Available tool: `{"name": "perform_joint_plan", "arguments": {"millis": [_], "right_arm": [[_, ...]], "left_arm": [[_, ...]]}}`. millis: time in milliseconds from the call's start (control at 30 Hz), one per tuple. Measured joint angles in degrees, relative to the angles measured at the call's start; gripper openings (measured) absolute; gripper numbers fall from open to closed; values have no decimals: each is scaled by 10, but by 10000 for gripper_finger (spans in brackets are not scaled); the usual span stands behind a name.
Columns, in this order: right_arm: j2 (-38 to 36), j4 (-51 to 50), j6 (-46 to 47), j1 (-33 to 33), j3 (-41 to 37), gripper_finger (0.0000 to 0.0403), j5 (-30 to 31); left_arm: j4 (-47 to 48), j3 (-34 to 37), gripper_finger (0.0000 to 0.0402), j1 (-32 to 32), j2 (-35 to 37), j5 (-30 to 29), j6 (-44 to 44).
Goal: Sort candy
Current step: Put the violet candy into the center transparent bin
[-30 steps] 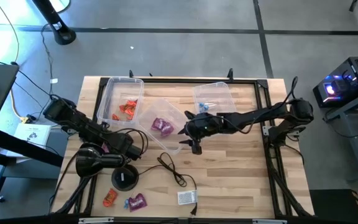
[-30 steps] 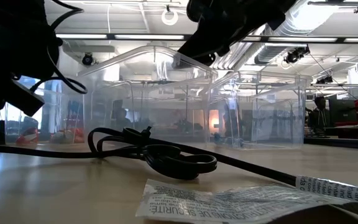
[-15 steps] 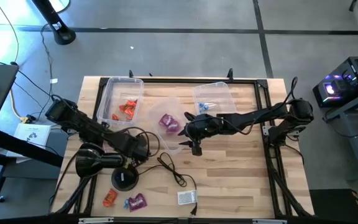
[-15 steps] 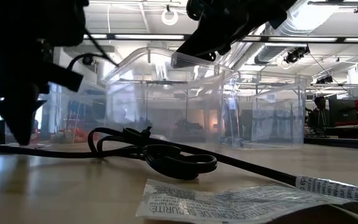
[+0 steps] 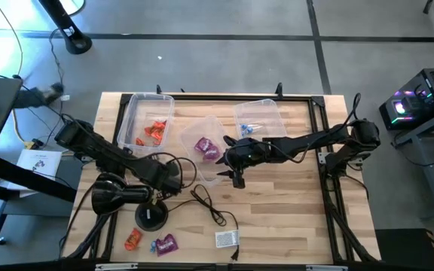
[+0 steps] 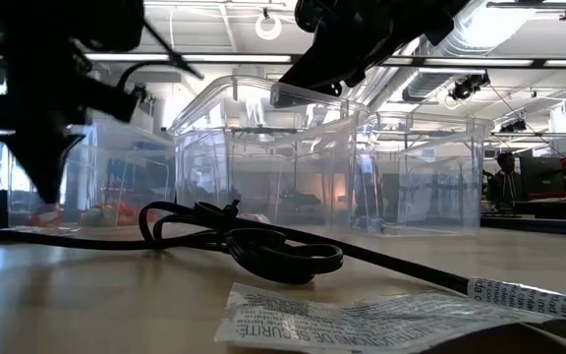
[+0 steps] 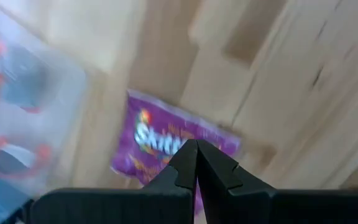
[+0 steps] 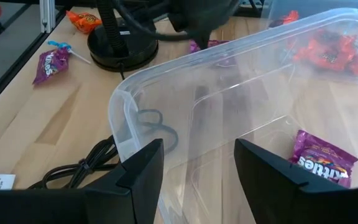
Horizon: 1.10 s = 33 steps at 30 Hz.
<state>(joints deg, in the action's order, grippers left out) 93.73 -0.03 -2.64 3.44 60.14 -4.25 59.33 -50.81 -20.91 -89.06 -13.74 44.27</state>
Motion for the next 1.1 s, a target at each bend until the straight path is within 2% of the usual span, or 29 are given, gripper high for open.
{"name": "perform_joint_plan", "arguments": {"millis": [167, 267, 567, 833, 933, 1100], "right_arm": [[0, 0, -3, 0, 0, 193, 0], [0, 1, -4, 0, 0, 193, 0], [0, 4, 2, 0, 0, 193, 0], [0, 2, 11, 0, 0, 193, 0], [0, 2, 12, 0, 0, 193, 0], [0, 2, 12, 0, 0, 193, 0]], "left_arm": [[0, 46, 5, 0, 0, 22, 12], [0, 61, 30, 10, 0, 16, 16], [9, 54, 168, 40, 0, 32, -24], [8, 78, 269, 57, 1, 49, 1], [-13, 95, 285, 63, 2, 64, 6], [-37, 110, 286, 72, 3, 89, -4]]}}
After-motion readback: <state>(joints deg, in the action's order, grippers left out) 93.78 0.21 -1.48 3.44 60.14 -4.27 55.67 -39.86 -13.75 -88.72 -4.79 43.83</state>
